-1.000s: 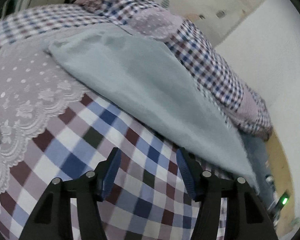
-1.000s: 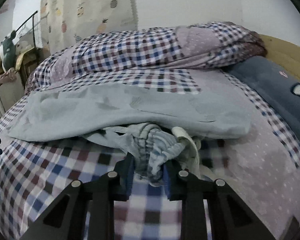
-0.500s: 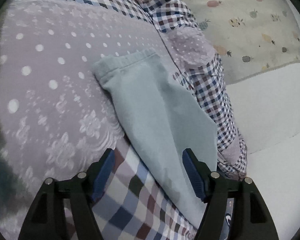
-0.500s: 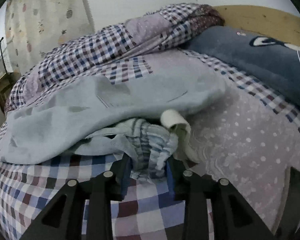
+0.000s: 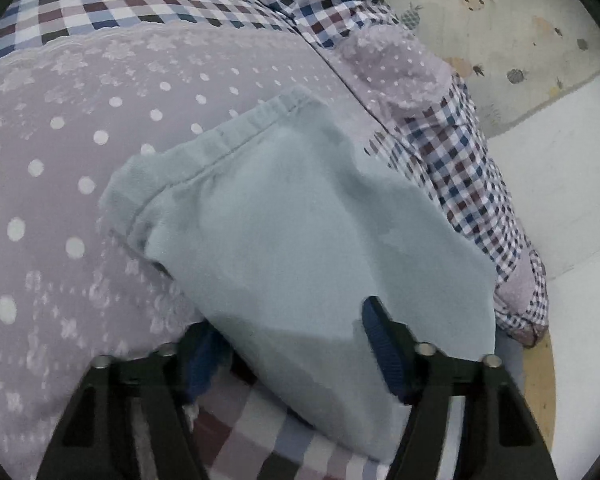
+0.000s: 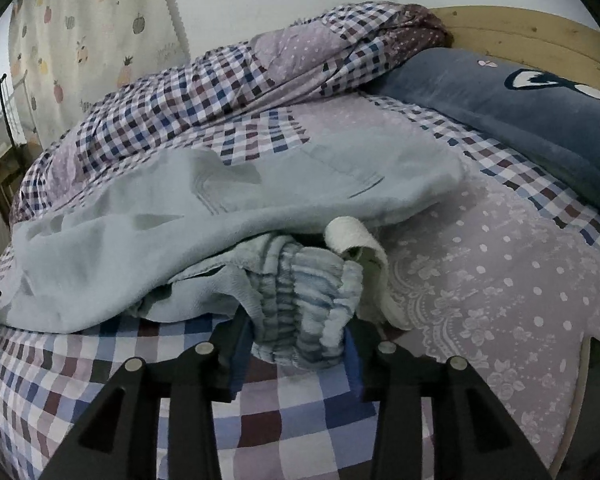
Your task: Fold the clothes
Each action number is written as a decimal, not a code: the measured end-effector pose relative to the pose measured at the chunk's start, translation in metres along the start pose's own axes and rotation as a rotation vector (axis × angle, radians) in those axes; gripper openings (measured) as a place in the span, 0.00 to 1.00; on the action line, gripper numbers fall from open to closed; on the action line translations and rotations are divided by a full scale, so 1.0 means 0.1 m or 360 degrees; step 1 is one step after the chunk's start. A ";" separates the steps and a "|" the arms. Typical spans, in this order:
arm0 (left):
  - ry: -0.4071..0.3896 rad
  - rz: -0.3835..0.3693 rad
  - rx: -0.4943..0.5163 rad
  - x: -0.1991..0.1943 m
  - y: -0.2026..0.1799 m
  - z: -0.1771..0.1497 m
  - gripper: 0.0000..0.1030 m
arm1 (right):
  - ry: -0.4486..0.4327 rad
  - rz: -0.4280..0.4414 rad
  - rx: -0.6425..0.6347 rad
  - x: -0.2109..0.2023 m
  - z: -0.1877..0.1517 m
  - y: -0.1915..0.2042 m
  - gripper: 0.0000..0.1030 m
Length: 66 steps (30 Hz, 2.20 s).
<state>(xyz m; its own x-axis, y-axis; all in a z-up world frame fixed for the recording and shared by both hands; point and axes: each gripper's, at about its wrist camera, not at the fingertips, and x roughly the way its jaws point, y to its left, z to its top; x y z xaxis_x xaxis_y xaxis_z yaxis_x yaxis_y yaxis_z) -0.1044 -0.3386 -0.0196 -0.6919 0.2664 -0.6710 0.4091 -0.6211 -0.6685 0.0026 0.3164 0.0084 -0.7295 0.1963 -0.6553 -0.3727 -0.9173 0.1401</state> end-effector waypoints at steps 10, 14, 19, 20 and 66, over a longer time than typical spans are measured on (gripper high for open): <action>-0.0230 -0.0202 -0.0156 -0.56 0.07 -0.08 0.03 | 0.0002 0.0003 -0.0158 -0.22 0.00 0.07 0.27; -0.0337 -0.0274 -0.0142 -1.06 0.03 -0.13 0.03 | -0.0001 0.0045 -0.0204 -0.45 -0.03 0.06 0.25; -0.0439 -0.0342 -0.0034 -1.85 -0.06 -0.32 0.03 | 0.0015 0.0067 -0.0231 -0.94 -0.19 -0.10 0.25; -0.0449 -0.0353 -0.0007 -2.03 -0.07 -0.39 0.03 | 0.0024 0.0071 -0.0232 -1.06 -0.24 -0.15 0.25; -0.0232 -0.0179 0.0098 -3.28 0.23 -1.17 0.03 | 0.0248 0.0261 0.0777 -1.35 0.04 -2.02 0.04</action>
<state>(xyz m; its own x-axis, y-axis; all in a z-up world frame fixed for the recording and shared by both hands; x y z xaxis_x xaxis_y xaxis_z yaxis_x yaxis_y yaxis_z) 0.2015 -0.3536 0.1476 -0.8119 0.2301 -0.5365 0.2900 -0.6386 -0.7128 0.1748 0.4768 0.0714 -0.7206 -0.0240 -0.6930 -0.5114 -0.6564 0.5546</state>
